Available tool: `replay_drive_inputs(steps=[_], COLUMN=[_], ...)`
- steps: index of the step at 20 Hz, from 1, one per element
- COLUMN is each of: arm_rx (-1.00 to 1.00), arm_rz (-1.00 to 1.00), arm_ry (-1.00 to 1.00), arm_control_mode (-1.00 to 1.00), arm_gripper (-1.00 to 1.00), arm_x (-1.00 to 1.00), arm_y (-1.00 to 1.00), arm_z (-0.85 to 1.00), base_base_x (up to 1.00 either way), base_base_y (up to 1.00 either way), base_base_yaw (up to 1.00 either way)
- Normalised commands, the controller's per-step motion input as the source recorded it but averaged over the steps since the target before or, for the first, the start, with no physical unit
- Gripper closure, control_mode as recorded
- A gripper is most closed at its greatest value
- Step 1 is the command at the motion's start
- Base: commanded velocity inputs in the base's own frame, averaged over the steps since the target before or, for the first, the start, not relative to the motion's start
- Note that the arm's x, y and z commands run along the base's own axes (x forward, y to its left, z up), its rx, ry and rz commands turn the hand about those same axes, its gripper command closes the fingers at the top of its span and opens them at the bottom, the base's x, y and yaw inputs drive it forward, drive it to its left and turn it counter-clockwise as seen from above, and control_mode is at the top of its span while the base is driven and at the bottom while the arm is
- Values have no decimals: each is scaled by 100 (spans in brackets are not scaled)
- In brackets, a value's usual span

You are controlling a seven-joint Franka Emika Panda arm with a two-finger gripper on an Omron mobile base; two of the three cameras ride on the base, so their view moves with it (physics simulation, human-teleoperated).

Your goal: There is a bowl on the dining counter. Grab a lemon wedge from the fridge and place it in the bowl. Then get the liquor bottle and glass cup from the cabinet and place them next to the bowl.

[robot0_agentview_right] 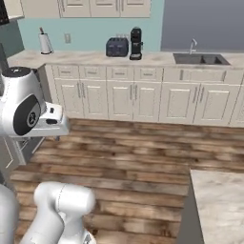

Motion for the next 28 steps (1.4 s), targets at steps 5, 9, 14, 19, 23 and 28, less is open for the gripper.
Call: replay_drive_inputs(steps=[5, 9, 14, 19, 23, 28], arm_rx=[0, 0, 0, 0, 0, 0], arm_rz=[0, 0, 0, 0, 0, 0], arm_ry=[0, 0, 0, 0, 0, 0], arm_control_mode=[100, 100, 100, 100, 100, 100], arm_gripper=[-100, -100, -100, -100, -100, -100], arm_x=[0, 0, 0, 0, 0, 0], arm_y=[0, 0, 0, 0, 0, 0], arm_z=[0, 0, 0, 0, 0, 0], base_base_x=[100, 100, 100, 100, 100, 100], base_base_y=[-7, -15, -21, -30, -36, -38], base_base_yaw=[22, 30, 37, 43, 47, 48])
